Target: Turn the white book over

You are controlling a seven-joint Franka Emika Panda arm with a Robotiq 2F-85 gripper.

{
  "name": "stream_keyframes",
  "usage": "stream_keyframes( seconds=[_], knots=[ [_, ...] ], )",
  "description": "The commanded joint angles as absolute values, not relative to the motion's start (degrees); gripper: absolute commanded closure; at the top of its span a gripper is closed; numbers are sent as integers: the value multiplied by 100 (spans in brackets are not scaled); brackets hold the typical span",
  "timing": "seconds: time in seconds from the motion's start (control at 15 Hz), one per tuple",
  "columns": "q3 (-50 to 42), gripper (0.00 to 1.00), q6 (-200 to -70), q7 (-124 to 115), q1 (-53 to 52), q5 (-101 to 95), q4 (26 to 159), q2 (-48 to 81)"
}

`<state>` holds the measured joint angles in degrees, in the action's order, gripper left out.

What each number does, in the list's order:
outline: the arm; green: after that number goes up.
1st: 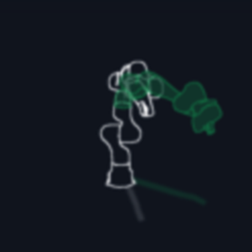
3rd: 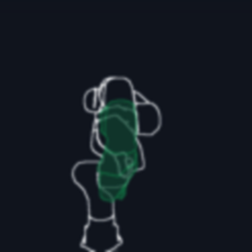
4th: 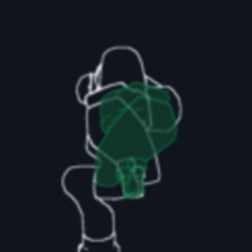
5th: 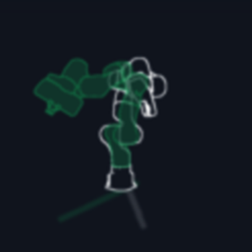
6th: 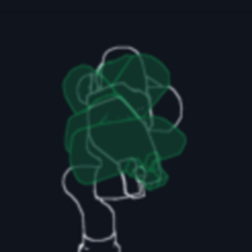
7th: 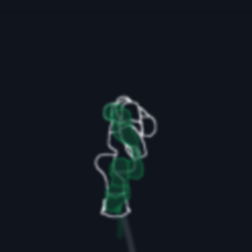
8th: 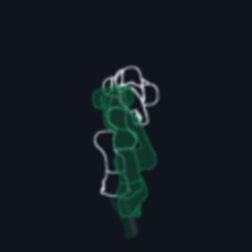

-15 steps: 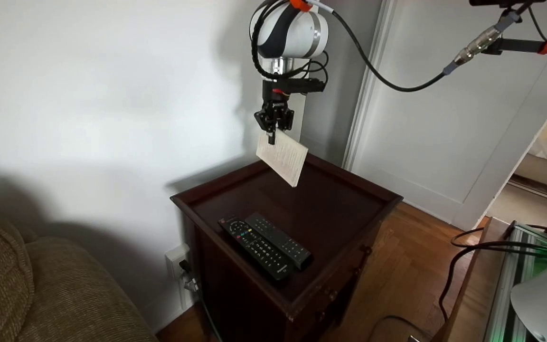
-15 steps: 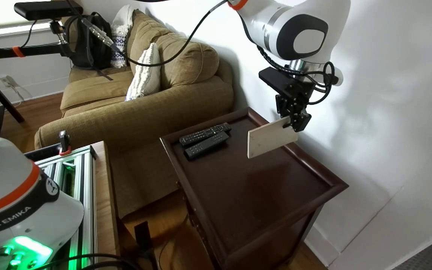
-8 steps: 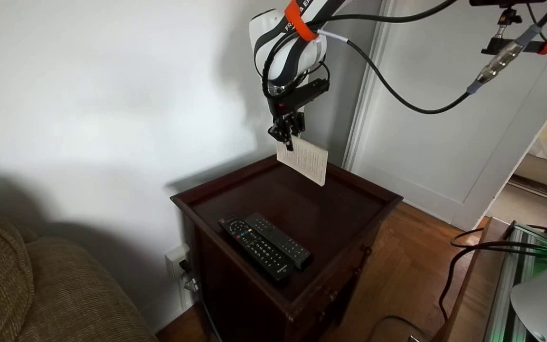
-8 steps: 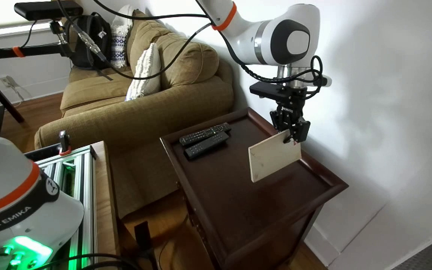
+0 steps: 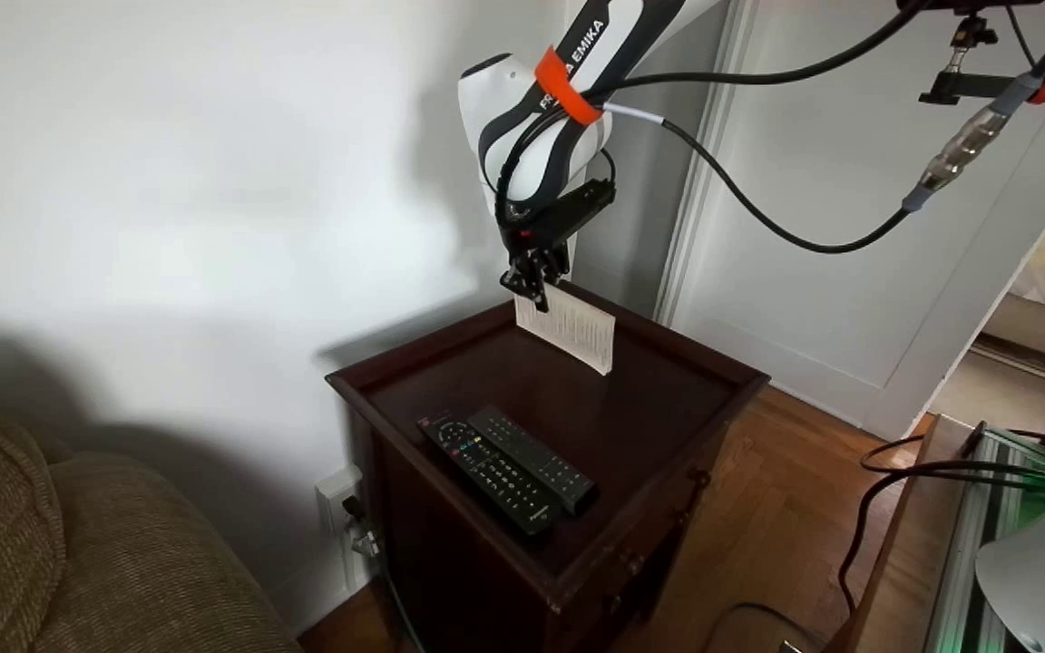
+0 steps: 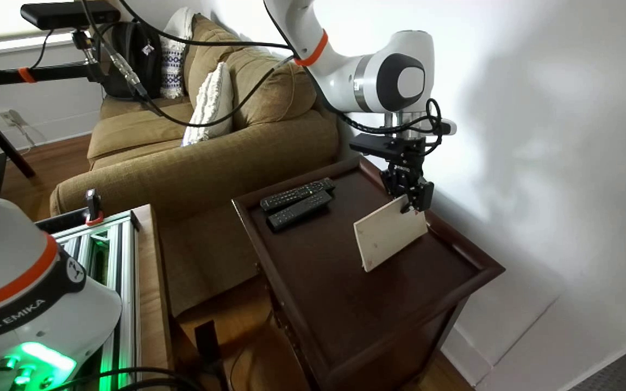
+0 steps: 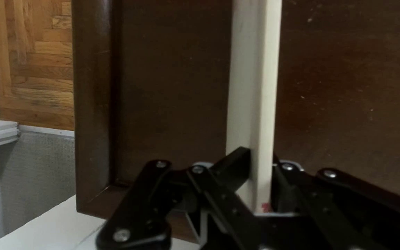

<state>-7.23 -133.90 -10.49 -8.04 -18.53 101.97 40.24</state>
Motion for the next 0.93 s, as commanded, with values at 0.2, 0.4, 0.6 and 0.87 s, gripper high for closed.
stream_keyframes(
  seconds=[0.2, 0.4, 0.6, 0.87],
  knots=[
    [-605, 62, -14005, -1016, -652, -1666, 10201, 4186],
    [-431, 41, -14411, -868, -470, -1325, 10282, 4082],
    [-276, 19, -14809, -697, -326, -979, 10344, 4002],
    [109, 0, -15058, -225, 19, -410, 10413, 3875]
  ],
)
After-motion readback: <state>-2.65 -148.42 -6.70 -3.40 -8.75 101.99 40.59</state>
